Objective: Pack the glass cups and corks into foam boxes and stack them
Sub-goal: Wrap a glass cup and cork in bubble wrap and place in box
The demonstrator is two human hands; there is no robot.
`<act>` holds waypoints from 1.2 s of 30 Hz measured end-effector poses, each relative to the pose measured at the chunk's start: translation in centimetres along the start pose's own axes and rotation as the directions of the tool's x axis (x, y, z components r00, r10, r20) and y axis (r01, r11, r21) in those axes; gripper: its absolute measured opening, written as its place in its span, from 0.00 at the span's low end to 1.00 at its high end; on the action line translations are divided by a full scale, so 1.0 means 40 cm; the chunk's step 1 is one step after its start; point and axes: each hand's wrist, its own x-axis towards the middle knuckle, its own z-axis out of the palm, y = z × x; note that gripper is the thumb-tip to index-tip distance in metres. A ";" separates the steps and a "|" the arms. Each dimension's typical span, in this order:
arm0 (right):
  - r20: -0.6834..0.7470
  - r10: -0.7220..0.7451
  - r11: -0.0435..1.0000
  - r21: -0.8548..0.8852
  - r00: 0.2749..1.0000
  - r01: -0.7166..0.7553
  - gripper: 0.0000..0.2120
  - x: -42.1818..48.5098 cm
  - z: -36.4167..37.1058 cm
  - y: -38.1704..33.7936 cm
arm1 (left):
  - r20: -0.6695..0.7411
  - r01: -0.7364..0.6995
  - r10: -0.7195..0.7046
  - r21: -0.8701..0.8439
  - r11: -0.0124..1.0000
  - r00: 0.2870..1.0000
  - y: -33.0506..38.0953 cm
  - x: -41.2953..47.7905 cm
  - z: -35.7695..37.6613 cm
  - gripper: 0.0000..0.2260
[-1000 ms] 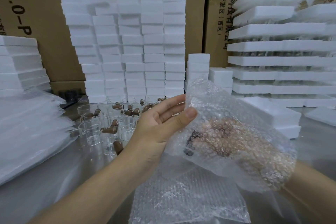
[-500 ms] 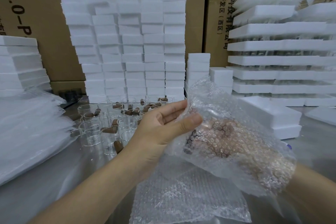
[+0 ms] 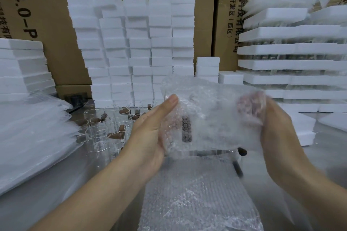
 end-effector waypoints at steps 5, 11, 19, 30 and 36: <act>0.136 -0.136 0.987 -0.070 0.981 0.147 0.44 -0.007 -0.013 -0.022 | 0.063 0.065 -0.058 -0.124 0.990 0.996 0.005 -0.010 0.005 0.27; 0.272 -0.070 0.962 -0.236 0.960 0.137 0.56 -0.021 0.008 0.009 | 0.207 0.092 -0.080 -0.051 0.994 0.975 0.001 -0.019 0.009 0.21; 0.235 0.240 0.914 0.271 0.942 -0.301 0.21 0.029 -0.024 0.009 | 0.070 0.037 -0.045 0.115 0.993 0.997 -0.012 -0.004 0.003 0.29; 0.240 0.000 0.994 0.108 0.971 -0.026 0.07 0.007 -0.008 0.004 | 0.133 0.130 -0.136 0.049 0.990 0.982 -0.034 -0.015 0.022 0.27; 0.386 -0.065 0.927 -0.317 0.920 0.199 0.17 -0.014 -0.006 -0.002 | 0.129 0.059 -0.081 0.167 0.984 0.988 -0.044 -0.014 0.016 0.35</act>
